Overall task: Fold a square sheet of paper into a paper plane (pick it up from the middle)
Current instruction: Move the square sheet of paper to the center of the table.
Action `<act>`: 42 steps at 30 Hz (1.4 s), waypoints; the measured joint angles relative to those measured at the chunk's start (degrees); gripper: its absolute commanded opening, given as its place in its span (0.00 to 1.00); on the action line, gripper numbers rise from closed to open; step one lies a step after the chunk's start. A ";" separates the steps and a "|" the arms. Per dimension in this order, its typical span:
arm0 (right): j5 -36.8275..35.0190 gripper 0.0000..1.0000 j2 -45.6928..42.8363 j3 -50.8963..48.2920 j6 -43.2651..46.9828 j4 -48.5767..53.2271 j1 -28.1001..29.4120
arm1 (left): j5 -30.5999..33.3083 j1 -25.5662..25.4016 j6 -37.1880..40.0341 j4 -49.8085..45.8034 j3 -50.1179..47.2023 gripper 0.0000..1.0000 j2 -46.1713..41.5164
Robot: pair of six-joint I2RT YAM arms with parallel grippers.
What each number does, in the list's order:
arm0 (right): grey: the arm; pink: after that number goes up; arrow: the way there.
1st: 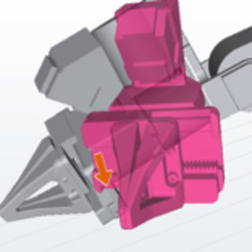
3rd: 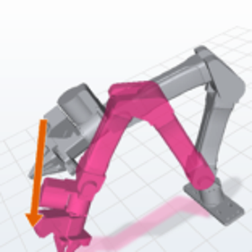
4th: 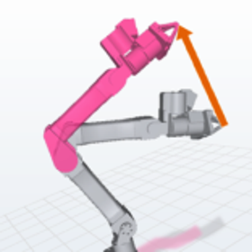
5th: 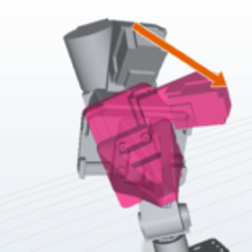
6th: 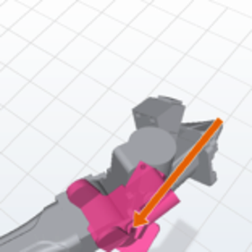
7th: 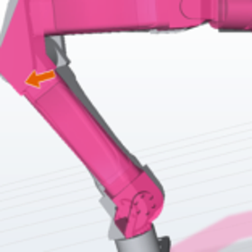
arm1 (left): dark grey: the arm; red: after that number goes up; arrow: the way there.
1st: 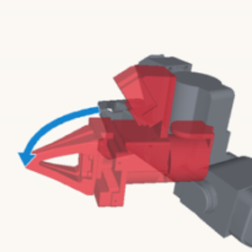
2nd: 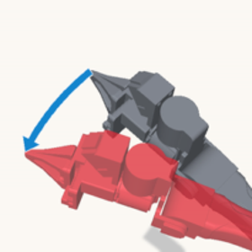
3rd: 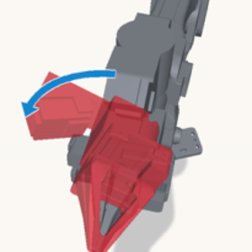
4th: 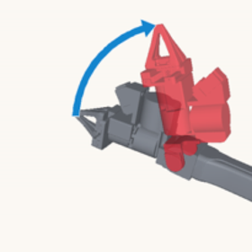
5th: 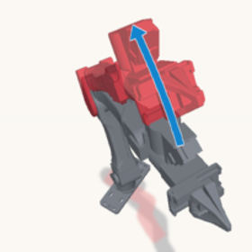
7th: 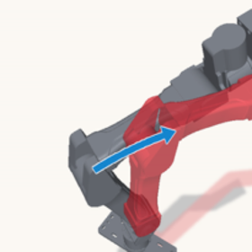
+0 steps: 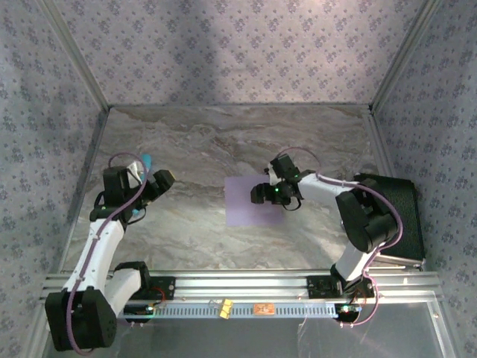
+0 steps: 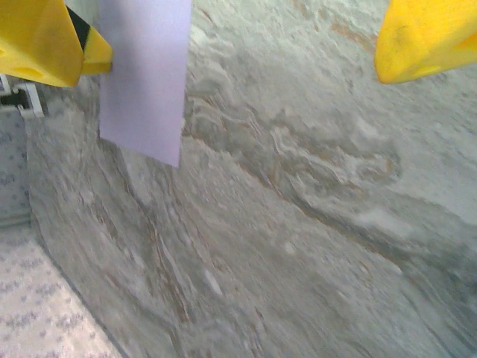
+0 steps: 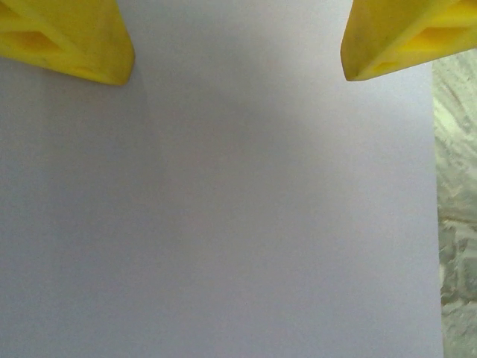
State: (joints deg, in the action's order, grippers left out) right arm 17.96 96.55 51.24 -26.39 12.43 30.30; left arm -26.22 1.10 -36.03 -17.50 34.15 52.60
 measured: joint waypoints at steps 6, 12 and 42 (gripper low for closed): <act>0.92 0.76 -1.70 -3.28 -7.80 -5.22 2.27 | -1.36 -2.93 0.44 -3.45 0.00 1.00 -0.02; 1.33 0.75 -4.70 -5.20 -10.10 -3.74 2.36 | -1.57 -3.10 0.66 -7.41 0.00 1.00 -1.51; -1.70 0.70 -22.64 -6.82 -7.63 16.79 -7.93 | -3.78 -3.10 3.02 -13.00 3.56 1.00 0.48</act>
State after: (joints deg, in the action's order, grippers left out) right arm 16.25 73.91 44.42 -34.02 29.21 22.37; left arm -30.00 -2.00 -33.01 -30.50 37.71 53.08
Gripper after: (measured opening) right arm 0.705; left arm 0.997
